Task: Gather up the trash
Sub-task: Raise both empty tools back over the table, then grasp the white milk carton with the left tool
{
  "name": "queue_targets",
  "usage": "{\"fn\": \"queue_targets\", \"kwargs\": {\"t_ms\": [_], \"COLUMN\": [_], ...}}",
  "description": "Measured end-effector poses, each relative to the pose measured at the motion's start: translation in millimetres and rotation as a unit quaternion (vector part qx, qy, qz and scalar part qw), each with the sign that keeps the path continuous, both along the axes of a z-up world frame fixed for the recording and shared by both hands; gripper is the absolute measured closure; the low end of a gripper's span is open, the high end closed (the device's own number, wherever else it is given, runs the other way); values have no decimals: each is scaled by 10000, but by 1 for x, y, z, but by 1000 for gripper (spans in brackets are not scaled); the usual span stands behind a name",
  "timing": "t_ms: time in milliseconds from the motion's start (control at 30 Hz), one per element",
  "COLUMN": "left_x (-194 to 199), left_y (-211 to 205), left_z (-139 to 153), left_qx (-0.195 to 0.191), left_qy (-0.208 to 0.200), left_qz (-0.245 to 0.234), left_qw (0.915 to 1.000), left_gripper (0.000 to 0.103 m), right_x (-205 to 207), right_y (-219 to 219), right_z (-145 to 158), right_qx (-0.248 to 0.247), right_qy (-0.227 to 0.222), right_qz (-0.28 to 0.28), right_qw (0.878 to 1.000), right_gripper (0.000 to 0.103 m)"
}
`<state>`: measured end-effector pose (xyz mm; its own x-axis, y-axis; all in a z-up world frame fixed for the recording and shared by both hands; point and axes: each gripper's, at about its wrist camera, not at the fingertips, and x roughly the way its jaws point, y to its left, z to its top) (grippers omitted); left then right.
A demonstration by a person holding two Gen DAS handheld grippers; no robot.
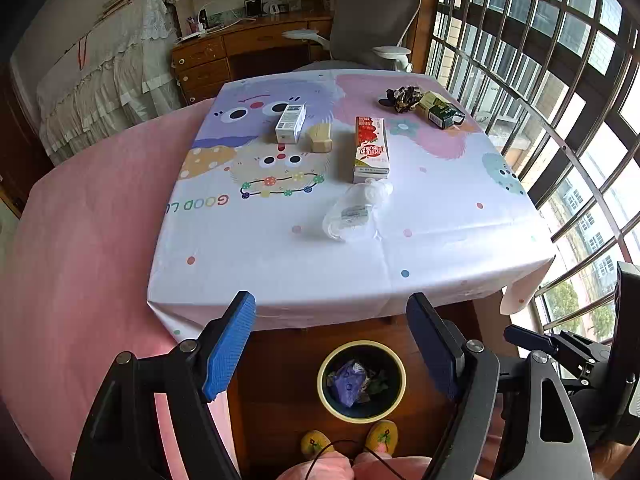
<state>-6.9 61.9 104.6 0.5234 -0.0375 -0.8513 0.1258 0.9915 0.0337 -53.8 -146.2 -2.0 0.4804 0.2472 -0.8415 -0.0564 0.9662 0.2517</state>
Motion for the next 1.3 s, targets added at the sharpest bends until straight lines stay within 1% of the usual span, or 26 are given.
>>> {"fn": "queue_targets", "kwargs": {"t_ms": [233,400,500,633,767,900,1033,1167,1300], "left_x": [27,55,82,132,201,269,335,387,423], "left_y": [-3,-1,2,12,27,47,67,75,70], "left_z": [45,67,71,65,45,20,-18,-54,-83], "left_qx": [15,-8,-28,-131,-197,-305,-309,-323,-360], "left_qy": [-421,-576,-594,-526,-316,-41,313,658,889], "left_qz": [17,-82,-184,-332,-502,-631,-693,-744,-890], "left_qw": [9991,9983,9981,9980,9980,9975,9966,9945,9914], "left_gripper": [24,24,24,24,24,24,24,24,24], "right_x": [22,52,72,108,153,209,261,300,331], "right_y": [-17,-29,-35,-38,-34,-26,-13,1,14], "right_z": [37,60,70,75,71,59,38,13,-8], "right_qx": [-276,-304,-336,-397,-433,-309,-248,-234,-342], "right_qy": [-452,-661,-753,-735,-603,-355,-66,222,463], "right_qz": [39,-146,-274,-487,-757,-1076,-1314,-1459,-1481], "right_qw": [9986,9972,9962,9953,9944,9931,9910,9888,9873], "right_gripper": [44,44,44,44,44,44,44,44,44]}}
